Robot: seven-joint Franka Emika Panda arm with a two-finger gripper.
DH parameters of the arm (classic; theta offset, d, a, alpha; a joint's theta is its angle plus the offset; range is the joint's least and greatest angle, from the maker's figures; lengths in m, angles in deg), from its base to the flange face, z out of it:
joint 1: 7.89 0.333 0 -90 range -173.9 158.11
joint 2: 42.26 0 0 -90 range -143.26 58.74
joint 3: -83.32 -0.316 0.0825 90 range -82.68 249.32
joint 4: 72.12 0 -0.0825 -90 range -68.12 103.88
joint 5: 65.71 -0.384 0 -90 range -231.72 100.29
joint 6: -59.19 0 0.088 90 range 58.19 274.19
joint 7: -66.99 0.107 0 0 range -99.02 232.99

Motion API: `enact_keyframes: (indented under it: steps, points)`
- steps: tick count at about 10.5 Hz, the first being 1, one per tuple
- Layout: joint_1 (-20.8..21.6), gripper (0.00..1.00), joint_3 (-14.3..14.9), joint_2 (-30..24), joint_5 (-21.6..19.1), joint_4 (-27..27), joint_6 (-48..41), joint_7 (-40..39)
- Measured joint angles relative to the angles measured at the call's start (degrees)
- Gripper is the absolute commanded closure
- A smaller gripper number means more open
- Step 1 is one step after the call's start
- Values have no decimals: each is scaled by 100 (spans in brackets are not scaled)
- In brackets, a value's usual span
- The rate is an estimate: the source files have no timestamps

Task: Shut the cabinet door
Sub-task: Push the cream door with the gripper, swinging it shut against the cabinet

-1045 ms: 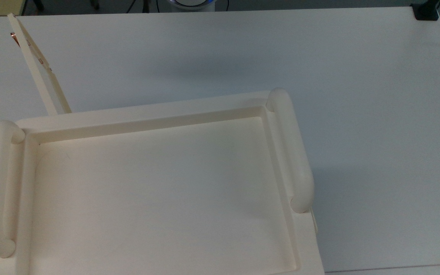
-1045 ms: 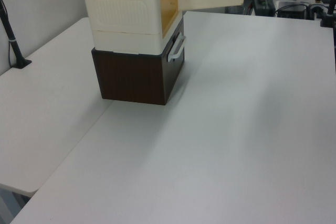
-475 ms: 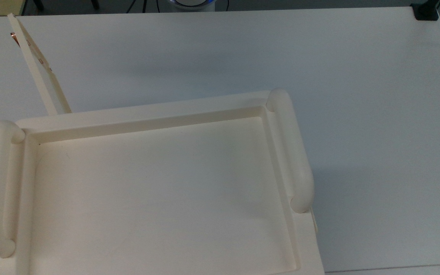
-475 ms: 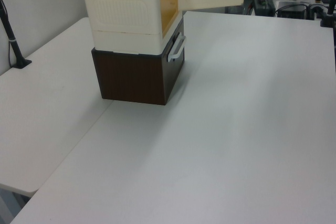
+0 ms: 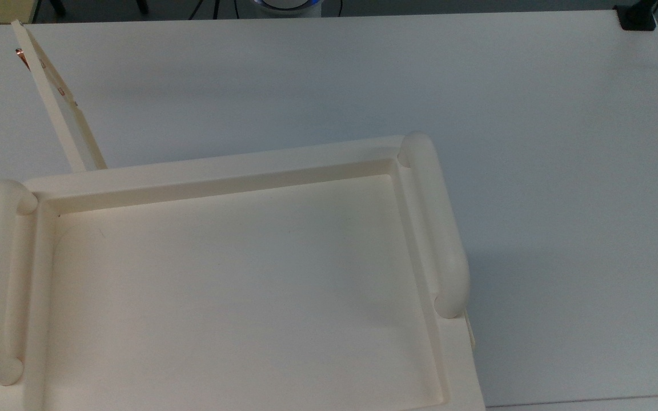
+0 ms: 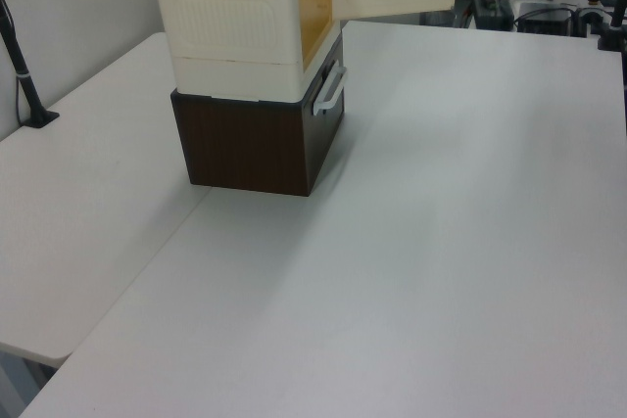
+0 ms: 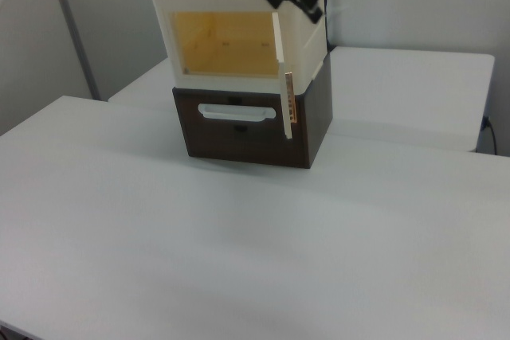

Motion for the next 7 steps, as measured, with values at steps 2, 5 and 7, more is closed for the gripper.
enact_keyframes:
  steps: [2, 5, 7]
  points:
    - [-198, 0, 67, 187, -5, 15, 317, 0]
    - [-214, 0, 84, 541, 17, 19, 427, -30]
    - [-182, 0, 58, 604, 19, 62, 414, -131]
